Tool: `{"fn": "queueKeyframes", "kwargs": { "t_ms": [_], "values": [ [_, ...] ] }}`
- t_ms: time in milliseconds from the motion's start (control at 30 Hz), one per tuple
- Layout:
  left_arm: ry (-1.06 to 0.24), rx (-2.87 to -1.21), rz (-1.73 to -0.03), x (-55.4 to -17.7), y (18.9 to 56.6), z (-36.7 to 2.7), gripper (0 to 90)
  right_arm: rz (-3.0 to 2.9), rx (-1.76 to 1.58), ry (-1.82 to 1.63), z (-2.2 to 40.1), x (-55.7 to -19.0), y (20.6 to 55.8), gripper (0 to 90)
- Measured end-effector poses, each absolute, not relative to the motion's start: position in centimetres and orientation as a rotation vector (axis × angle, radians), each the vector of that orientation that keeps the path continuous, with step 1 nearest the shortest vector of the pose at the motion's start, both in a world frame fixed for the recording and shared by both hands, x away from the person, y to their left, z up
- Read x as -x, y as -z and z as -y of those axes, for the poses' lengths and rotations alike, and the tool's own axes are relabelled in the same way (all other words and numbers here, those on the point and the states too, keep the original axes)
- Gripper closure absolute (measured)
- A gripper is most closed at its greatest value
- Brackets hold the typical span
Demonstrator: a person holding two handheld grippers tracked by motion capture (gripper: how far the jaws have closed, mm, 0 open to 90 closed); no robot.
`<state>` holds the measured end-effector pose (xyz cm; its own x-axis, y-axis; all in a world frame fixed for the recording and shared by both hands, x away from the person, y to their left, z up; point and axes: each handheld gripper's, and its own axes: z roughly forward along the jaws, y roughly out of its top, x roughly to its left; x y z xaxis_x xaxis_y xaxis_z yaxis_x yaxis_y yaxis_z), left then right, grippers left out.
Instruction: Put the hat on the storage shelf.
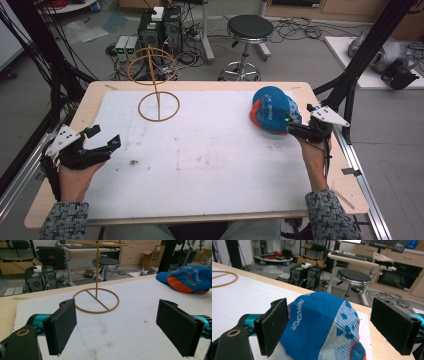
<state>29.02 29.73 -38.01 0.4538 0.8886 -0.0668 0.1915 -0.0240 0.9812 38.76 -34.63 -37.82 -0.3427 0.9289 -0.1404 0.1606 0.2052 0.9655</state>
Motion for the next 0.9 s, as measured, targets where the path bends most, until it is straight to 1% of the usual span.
{"fn": "queueKeyframes", "kwargs": {
  "t_ms": [33, 100, 133, 200, 233, 267, 367, 433, 667, 800, 867, 900],
  "values": [
    [-0.737, -1.519, -0.987, -29.0, 38.0, -29.7, 17.0, -1.668, -1.034, -1.211, 34.5, -39.3, 38.0, 16.5],
    [-0.737, -1.517, -0.985, -29.0, 37.9, -29.7, 17.0, -1.667, -1.032, -1.197, 34.4, -39.7, 38.2, 17.0],
    [-0.737, -1.519, -0.983, -29.0, 37.9, -29.7, 17.0, -1.685, -1.046, -1.158, 34.2, -40.7, 38.7, 17.1],
    [-0.736, -1.518, -0.988, -29.0, 38.0, -29.7, 17.0, -1.702, -1.058, -1.146, 34.0, -41.4, 39.2, 17.8],
    [-0.736, -1.517, -0.987, -29.0, 38.0, -29.7, 17.0, -1.713, -1.054, -1.143, 34.0, -41.7, 39.4, 19.8],
    [-0.735, -1.519, -0.985, -29.0, 38.0, -29.7, 17.0, -1.723, -1.048, -1.140, 33.9, -42.0, 39.6, 21.3],
    [-0.734, -1.523, -0.982, -29.0, 38.0, -29.7, 17.0, -1.724, -1.044, -1.132, 33.7, -42.5, 40.0, 21.7],
    [-0.732, -1.521, -0.984, -29.0, 38.0, -29.6, 17.0, -1.716, -1.055, -1.135, 33.7, -42.7, 40.2, 25.1],
    [-0.726, -1.523, -0.982, -29.1, 38.1, -29.6, 17.1, -1.737, -1.060, -1.094, 33.3, -43.6, 40.3, 29.9],
    [-0.727, -1.524, -0.983, -29.1, 38.1, -29.6, 17.1, -1.754, -1.037, -1.067, 33.1, -43.9, 40.6, 39.2],
    [-0.728, -1.522, -0.984, -29.1, 38.1, -29.7, 17.1, -1.760, -1.050, -1.085, 33.2, -44.0, 40.7, 42.7],
    [-0.726, -1.520, -0.985, -29.1, 38.1, -29.7, 17.1, -1.760, -1.050, -1.085, 33.2, -44.0, 40.7, 42.7]
  ]
}}
